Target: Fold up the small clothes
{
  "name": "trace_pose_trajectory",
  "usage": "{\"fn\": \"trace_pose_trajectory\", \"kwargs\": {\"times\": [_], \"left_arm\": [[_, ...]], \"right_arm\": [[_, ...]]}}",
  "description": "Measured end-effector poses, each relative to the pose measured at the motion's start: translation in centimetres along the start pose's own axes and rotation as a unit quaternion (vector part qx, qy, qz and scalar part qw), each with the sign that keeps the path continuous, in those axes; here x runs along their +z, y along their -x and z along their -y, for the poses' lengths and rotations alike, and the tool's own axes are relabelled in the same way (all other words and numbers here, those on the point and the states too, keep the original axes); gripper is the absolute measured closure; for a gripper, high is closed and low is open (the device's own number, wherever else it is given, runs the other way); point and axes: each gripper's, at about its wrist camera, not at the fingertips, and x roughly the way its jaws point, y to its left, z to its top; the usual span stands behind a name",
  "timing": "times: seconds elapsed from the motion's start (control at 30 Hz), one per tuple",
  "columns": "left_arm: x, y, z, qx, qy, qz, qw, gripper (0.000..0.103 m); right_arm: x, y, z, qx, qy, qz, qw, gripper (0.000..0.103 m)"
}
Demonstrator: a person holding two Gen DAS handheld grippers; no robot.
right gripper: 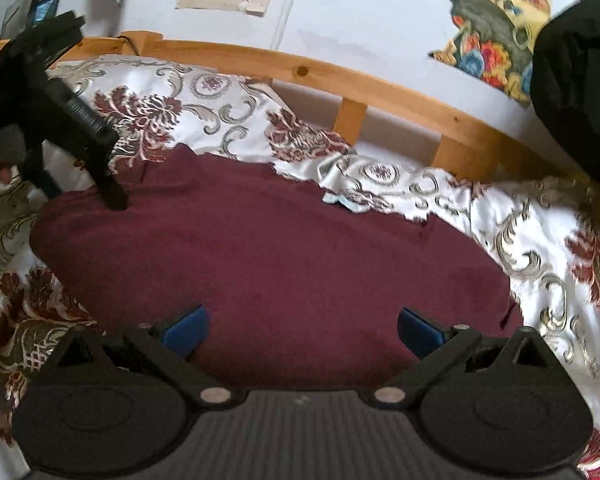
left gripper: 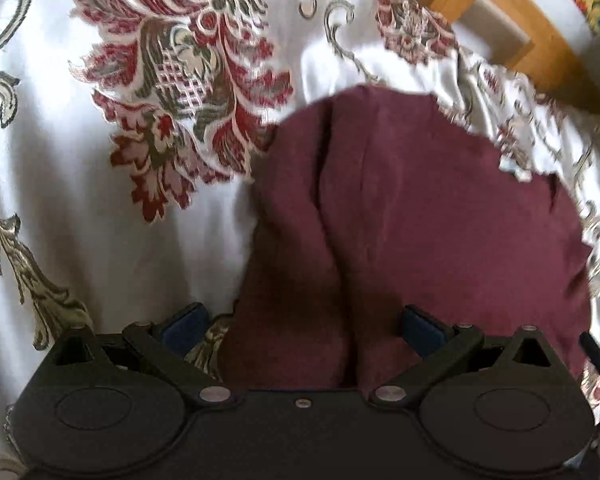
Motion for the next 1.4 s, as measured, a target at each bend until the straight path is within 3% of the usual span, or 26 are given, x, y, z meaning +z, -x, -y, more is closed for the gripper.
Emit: {"fn": "trace_pose_trajectory", "kwargs": {"times": [0.2, 0.37, 0.67, 0.9, 1.27, 1.4], "left_arm": [[-0.2, -0.1, 0.4, 0.007, -0.009, -0.006, 0.9999, 0.001], [0.1, 0.3, -0.1, -0.012, 0.012, -0.011, 0.9998, 0.002], [-0.3, 1.7, -1.0, -0.047, 0.041, 0.013, 0.998, 0.025], [-0.3, 1.8, -1.0, -0.046, 0.04, 0.016, 0.998, 0.029], [-0.7, 2.5, -0.9, -0.05, 0.043, 0.027, 0.9975, 0.071], [-1.0, 3.2, 0.0, -0.042, 0.03, 0.043, 0.9977, 0.08]], "right_arm": [[0.1, 0.0, 1.0, -0.003, -0.024, -0.004, 1.0, 0.0], [-0.9, -1.4, 1.0, 0.013, -0.033, -0.049, 0.998, 0.0], [-1.4, -1.4, 1.5, 0.023, -0.045, -0.044, 0.998, 0.0], [-1.4, -1.5, 1.5, 0.025, -0.043, -0.04, 0.998, 0.0], [-1.3, -1.4, 1.5, 0.023, -0.038, -0.04, 0.998, 0.0], [-1.2, -1.4, 1.6, 0.023, -0.036, -0.041, 0.998, 0.0]]}}
